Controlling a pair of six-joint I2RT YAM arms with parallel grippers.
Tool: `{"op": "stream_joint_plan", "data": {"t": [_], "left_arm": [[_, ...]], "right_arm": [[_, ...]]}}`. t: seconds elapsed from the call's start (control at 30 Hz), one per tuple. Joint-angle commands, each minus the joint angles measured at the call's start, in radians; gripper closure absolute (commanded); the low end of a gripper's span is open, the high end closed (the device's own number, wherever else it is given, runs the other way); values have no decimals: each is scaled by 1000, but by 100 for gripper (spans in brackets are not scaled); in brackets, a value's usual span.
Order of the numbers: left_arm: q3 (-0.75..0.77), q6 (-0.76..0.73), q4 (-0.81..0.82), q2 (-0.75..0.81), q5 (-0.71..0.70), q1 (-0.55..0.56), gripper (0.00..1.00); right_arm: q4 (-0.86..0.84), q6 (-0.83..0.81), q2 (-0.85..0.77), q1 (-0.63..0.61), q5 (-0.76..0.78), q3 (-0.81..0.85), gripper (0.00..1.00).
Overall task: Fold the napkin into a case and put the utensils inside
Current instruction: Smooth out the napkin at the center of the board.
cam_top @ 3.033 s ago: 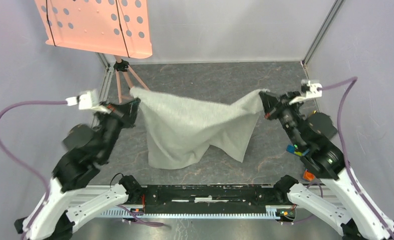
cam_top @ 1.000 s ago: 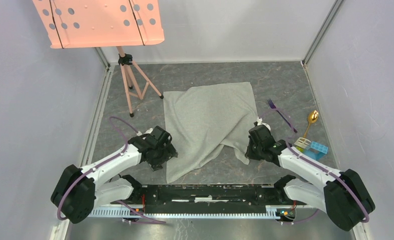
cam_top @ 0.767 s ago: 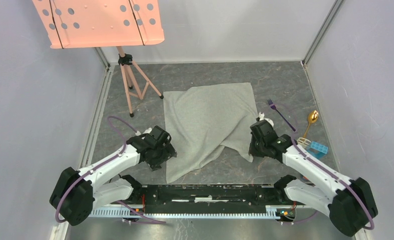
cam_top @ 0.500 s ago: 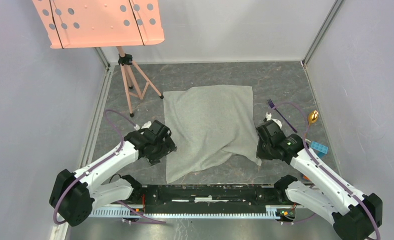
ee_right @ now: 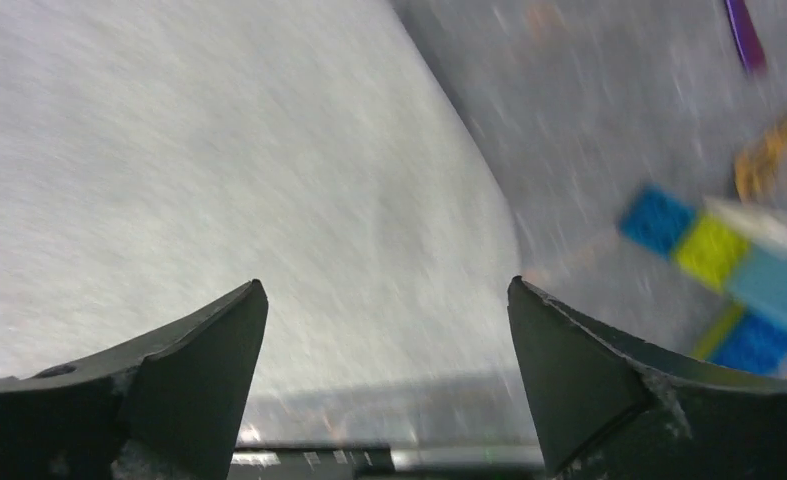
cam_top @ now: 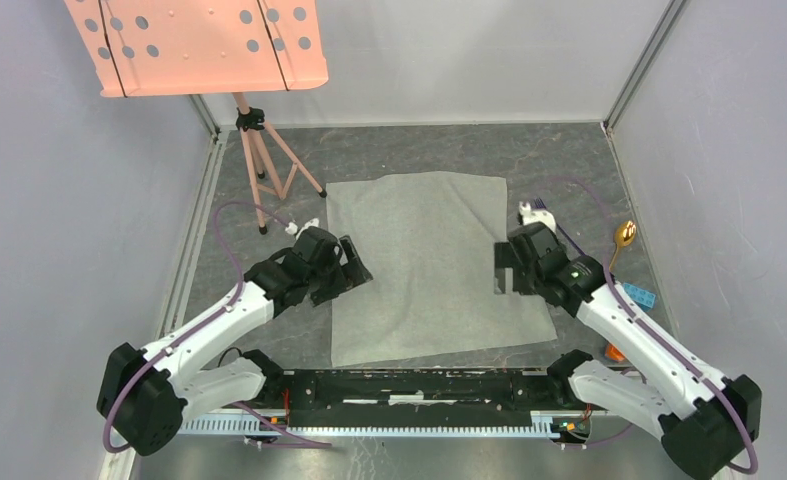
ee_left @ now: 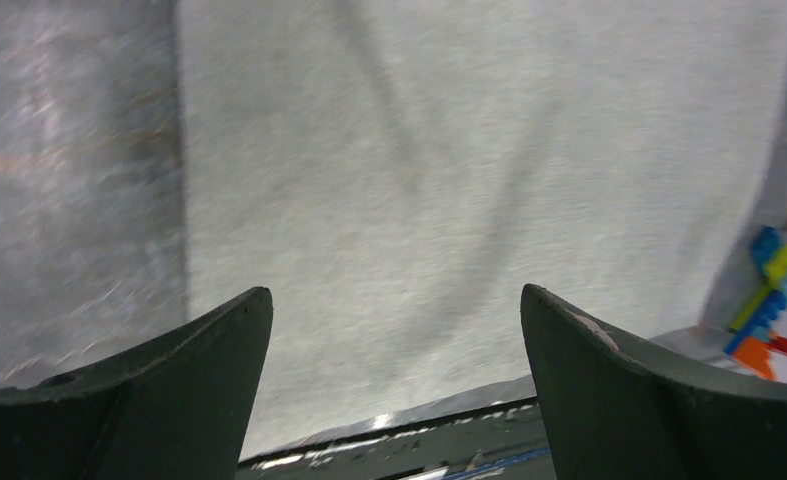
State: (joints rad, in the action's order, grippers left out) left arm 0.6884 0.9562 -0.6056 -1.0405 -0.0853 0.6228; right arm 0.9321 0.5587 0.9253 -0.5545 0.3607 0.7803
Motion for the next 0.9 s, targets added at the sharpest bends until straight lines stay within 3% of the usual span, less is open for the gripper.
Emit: {"op": "stream_joint_plan", "data": {"t": [0.0,0.1,0.2,0.37,0.63,0.87], "left_arm": [[31,-62,288,-39,23,-6,0],[63,-56,364,-127,6,-8,0],[98,-65,407,-201,3,-11,0],[139,-86,429,-287,31,-49,0],[155,-55,490,-395,-7,-96,0],[179,-89,476,-489,-49,-134,0]], "right_arm": [[-551,-258,95,41,-112,52,2],[-782,-255,292,160,-286,106,2],[-956,-236,484,248,-358,181,2],[-1050,-159,792,352,-546,345,2],[-1127,-161,1015,422,-609,424,3],[-1150,-163,1089,430,-553,453,3]]}}
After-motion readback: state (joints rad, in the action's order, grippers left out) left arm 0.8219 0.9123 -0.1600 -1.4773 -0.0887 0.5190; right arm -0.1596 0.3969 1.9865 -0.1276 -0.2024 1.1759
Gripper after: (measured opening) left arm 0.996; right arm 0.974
